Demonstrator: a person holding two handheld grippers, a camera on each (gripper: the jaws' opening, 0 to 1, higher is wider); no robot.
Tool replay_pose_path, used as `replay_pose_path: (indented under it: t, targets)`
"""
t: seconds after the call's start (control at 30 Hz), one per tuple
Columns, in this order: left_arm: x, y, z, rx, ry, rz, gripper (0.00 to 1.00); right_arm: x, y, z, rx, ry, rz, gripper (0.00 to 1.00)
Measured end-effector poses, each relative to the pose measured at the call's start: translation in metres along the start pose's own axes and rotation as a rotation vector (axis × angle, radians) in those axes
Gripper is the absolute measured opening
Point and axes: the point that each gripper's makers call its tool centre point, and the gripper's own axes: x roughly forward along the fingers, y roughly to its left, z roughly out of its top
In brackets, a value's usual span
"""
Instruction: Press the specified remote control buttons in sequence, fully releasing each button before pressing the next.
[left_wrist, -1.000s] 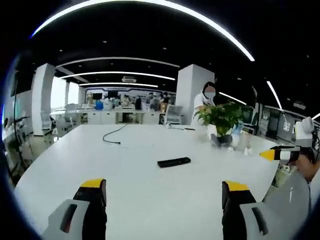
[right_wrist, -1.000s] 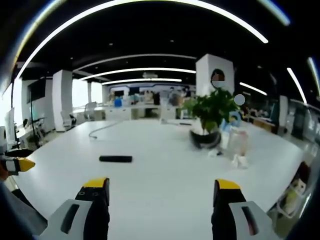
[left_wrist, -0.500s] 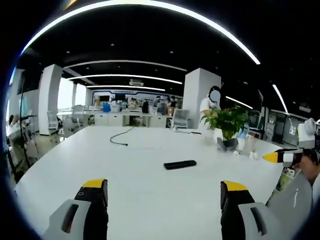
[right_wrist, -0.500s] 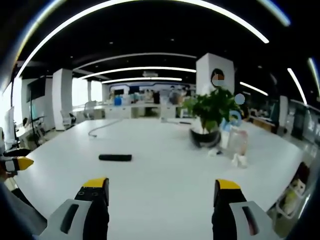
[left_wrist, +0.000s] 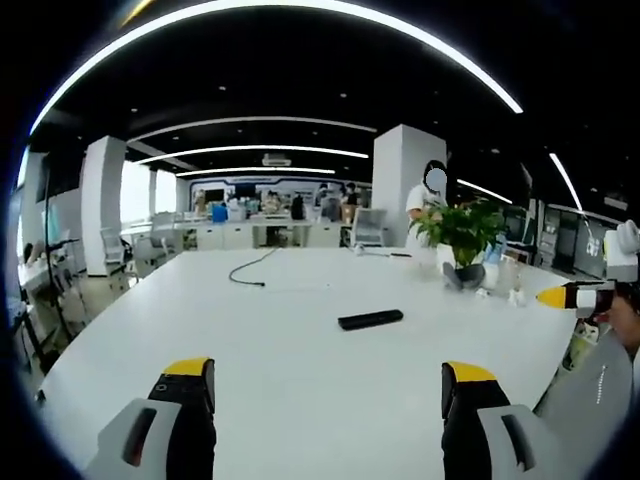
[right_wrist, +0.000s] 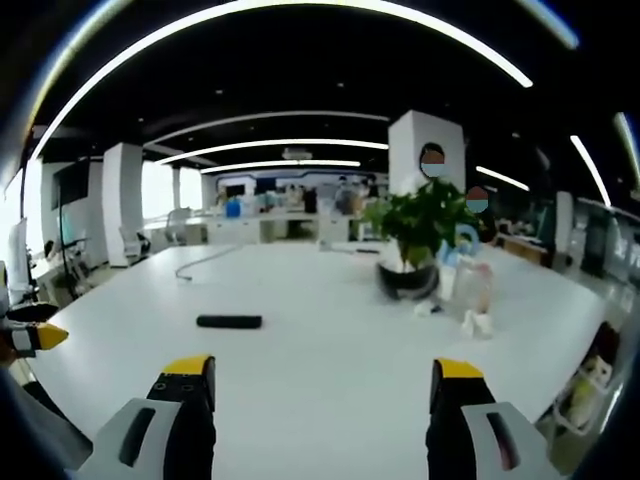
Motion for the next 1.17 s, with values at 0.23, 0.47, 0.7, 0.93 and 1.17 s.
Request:
replay_pose_path:
  t: [0.23,0.47,0.7,0.93,1.17]
  targets:
    - [-0.001,0.004,-0.001,-0.001,0.008,0.022,0.97,0.002,0.003,-0.002,-0.012,0.012,0.013,0.89]
    - [-0.001,0.004,0.0,-0.003,0.005,0.023,0.97,0.002,0.005,-0.003,-0.017,0.017,0.02,0.88]
    - [-0.001,0.004,-0.002,0.011,0.017,0.027,0.97,0.001,0.003,0.0,-0.011,0.0,0.015,0.88]
    - [-0.003,0.003,0.003,0.026,-0.01,0.025,0.94,0.0,0.002,0.001,-0.011,-0.005,0.012,0.87]
    - [-0.004,0.001,0.008,0.036,-0.038,0.019,0.92,-0.001,0.004,0.001,-0.014,-0.006,0.017,0.87]
